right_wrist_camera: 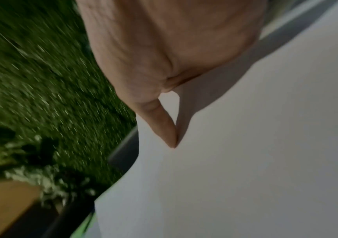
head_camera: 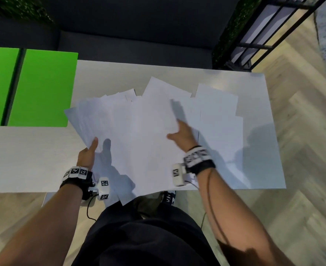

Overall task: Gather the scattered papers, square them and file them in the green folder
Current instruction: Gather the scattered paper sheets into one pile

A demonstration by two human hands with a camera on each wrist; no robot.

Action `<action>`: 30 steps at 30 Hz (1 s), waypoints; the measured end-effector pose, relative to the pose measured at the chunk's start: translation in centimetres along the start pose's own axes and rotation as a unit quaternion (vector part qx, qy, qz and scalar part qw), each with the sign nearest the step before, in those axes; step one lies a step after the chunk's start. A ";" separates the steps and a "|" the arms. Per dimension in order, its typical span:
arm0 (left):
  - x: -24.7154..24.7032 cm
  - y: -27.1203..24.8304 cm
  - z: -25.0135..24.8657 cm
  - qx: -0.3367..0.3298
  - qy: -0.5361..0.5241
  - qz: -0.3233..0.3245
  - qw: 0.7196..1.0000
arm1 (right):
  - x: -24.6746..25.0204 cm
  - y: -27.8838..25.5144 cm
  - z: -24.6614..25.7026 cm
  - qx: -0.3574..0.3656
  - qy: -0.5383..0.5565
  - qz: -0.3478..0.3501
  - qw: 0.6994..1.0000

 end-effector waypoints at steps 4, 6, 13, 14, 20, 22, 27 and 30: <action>-0.1 0.2 0.4 0.009 0.006 0.018 1.000 | -10.1 1.9 0.1 -0.039 -0.055 0.091 0.994; -0.4 -0.1 0.2 -0.029 0.068 0.009 0.997 | -12.1 1.8 0.8 -0.036 -0.048 0.107 0.992; -0.5 0.1 -0.1 -0.034 0.157 -0.014 0.987 | -3.3 2.3 -6.2 -0.307 -0.133 -0.214 0.918; -0.5 0.2 -0.1 -0.035 0.158 -0.015 0.987 | -2.1 2.2 -7.3 -0.373 -0.116 -0.211 0.896; -0.3 0.4 0.3 -0.034 0.156 -0.016 0.987 | -1.7 3.6 -8.6 -0.402 -0.129 -0.148 0.894; -0.3 0.3 0.3 -0.030 0.149 -0.015 0.988 | -2.1 3.5 -8.6 -0.389 -0.176 -0.115 0.897; -0.4 0.6 0.5 -0.027 0.136 -0.018 0.990 | -2.4 3.5 -8.3 -0.356 -0.238 -0.121 0.895; -0.6 0.4 0.5 -0.034 0.132 -0.013 0.991 | -2.7 3.9 -8.2 -0.309 -0.227 -0.154 0.911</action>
Point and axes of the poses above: each hand's wrist, its own y-axis towards the middle knuckle, its own x-axis out of the back of the hand, z = x × y, the point moved 2 cm from there along y, towards the middle knuckle, and after that the axes turned 10 degrees about -y, right-handed, at the moved point
